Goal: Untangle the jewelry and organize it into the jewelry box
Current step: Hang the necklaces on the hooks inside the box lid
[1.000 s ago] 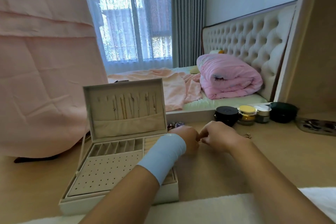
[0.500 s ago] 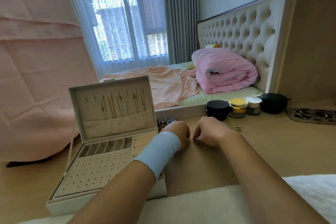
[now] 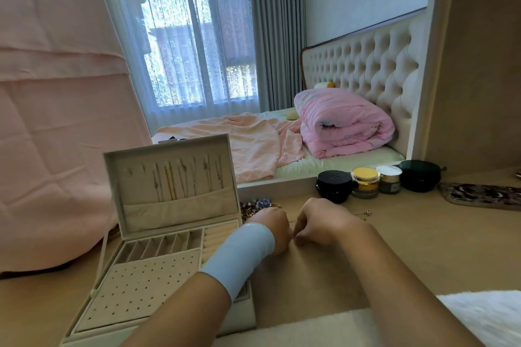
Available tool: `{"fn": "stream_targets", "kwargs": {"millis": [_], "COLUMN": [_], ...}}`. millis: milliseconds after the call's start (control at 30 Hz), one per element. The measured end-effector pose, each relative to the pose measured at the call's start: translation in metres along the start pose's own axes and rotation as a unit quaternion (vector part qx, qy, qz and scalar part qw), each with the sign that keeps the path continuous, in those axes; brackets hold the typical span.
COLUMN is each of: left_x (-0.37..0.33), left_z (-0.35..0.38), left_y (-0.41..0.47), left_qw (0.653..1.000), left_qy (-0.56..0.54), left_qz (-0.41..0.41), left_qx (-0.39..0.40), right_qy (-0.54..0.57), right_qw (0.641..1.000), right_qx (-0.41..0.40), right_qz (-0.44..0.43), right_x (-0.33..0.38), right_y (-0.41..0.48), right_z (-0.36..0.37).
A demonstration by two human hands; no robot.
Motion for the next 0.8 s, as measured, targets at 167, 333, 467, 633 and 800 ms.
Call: {"fn": "stream_targets", "kwargs": {"millis": [167,333,467,633,800], "left_x": [0.014,0.033,0.049,0.071,0.095], "left_z": [-0.020,-0.039,-0.048,-0.062,-0.073], "left_y": [-0.015,-0.040,-0.063,-0.086,-0.105], "left_qw": [0.956,0.858,0.819,0.800,0.746], "left_qy": [-0.286,-0.512,-0.573,-0.592,-0.639], "left_qz": [-0.012,-0.006,0.020,0.089,0.161], "left_qx": [-0.067,-0.037,-0.019,0.026,0.094], "right_qy": [0.137,0.225,0.292,0.366,0.489], "right_qw": [0.989,0.968,0.945,0.909,0.837], "right_qx": [0.028,0.058,0.061,0.089,0.113], "right_qz": [-0.042,-0.092,-0.134,-0.181,-0.217], "right_x": [0.008,0.031,0.054,0.079,0.107], "right_y": [-0.010,-0.030,-0.038,-0.051,-0.055], "right_z": [-0.019,-0.042,-0.048,-0.049,-0.039]}}
Point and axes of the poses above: each hand's wrist, its own y-axis towards the middle knuckle, its own z-axis out of the palm, x = y × z, the point moved 2 cm from there along y, towards the middle knuckle, and after that the axes turned 3 degrees about y, right-handed, at the moved point
